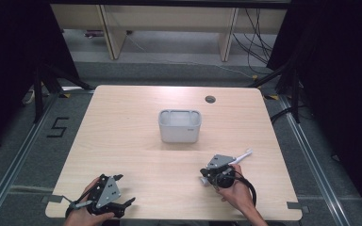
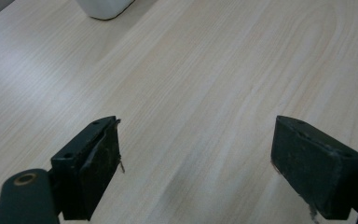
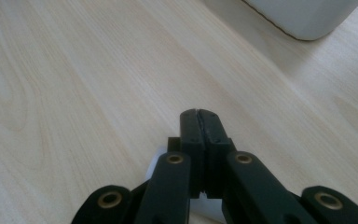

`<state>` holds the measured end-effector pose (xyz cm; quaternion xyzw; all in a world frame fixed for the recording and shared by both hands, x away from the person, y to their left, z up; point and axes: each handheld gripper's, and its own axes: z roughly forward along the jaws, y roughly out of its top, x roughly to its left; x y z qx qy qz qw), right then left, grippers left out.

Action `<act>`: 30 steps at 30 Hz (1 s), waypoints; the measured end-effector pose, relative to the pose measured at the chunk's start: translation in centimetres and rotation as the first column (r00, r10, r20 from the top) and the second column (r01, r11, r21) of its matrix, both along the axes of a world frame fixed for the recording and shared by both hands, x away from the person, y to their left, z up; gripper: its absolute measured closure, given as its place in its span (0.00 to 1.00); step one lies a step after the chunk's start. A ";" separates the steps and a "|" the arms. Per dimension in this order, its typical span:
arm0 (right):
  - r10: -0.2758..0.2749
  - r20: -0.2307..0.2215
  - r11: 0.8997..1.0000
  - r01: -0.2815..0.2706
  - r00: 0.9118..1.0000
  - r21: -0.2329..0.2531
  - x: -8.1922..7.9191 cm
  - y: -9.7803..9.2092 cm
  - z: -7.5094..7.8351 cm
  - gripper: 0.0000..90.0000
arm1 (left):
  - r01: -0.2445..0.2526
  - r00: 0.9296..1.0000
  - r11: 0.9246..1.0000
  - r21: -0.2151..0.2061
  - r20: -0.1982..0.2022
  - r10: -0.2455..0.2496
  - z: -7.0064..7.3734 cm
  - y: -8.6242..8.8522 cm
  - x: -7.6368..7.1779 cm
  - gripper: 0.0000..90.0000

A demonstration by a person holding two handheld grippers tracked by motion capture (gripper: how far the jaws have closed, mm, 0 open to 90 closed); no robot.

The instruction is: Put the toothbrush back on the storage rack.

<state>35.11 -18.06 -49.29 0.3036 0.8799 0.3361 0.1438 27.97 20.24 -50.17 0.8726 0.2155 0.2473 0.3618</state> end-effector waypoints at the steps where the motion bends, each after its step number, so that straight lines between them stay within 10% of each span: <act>1: 0.008 0.012 1.000 -0.008 1.000 0.000 0.0 -0.1 0.0 1.00 | -0.001 1.000 1.000 -0.007 -0.001 0.001 0.0 0.0 0.0 0.17; 30: -0.024 -0.021 1.000 0.024 0.999 0.005 -2.2 -3.2 -0.1 0.98 | 0.008 1.000 1.000 0.007 -0.003 -0.008 0.1 0.2 0.0 0.17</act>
